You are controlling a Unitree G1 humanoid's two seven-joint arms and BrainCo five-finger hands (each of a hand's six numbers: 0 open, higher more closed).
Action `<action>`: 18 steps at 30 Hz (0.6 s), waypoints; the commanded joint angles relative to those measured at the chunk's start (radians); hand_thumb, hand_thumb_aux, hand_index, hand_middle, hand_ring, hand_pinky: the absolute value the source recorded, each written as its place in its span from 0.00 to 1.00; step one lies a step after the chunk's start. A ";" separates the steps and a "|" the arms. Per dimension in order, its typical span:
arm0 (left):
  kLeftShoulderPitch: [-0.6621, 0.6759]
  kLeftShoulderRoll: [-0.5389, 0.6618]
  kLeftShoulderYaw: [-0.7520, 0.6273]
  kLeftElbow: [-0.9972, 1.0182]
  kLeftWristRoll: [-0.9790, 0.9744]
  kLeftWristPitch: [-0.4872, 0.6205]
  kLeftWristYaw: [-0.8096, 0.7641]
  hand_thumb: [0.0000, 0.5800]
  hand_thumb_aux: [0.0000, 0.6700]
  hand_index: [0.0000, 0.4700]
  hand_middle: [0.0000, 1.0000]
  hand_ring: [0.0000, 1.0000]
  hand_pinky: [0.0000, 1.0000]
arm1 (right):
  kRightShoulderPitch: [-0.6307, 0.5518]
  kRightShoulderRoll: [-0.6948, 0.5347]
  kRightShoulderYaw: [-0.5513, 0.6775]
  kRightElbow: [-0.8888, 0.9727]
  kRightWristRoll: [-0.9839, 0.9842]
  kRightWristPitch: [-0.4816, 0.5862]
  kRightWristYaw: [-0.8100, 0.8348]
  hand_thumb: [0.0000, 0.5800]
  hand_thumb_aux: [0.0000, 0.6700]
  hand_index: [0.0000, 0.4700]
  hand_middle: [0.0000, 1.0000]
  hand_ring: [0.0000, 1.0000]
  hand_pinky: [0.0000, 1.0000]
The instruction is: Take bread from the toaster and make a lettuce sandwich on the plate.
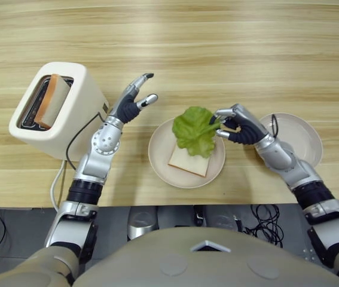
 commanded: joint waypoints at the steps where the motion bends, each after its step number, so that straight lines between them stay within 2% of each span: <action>1: -0.003 0.002 0.010 0.032 -0.011 0.008 0.004 0.00 0.00 0.00 0.00 0.00 0.00 | 0.032 0.011 0.021 -0.065 0.154 0.093 0.190 1.00 1.00 0.98 1.00 1.00 1.00; 5: -0.007 -0.010 -0.006 0.056 -0.008 0.004 0.003 0.00 0.00 0.00 0.00 0.00 0.00 | 0.058 0.035 0.003 -0.100 0.256 0.178 0.309 1.00 1.00 0.98 1.00 1.00 1.00; 12: -0.009 -0.027 -0.025 0.082 0.004 -0.004 0.004 0.00 0.00 0.00 0.00 0.00 0.00 | 0.017 0.080 -0.029 0.058 0.116 0.206 0.321 1.00 1.00 0.98 1.00 1.00 1.00; 18: -0.012 -0.030 -0.033 0.095 0.006 -0.010 -0.003 0.00 0.00 0.00 0.00 0.00 0.00 | -0.017 0.109 -0.028 0.104 -0.031 0.248 0.286 1.00 1.00 0.98 1.00 1.00 1.00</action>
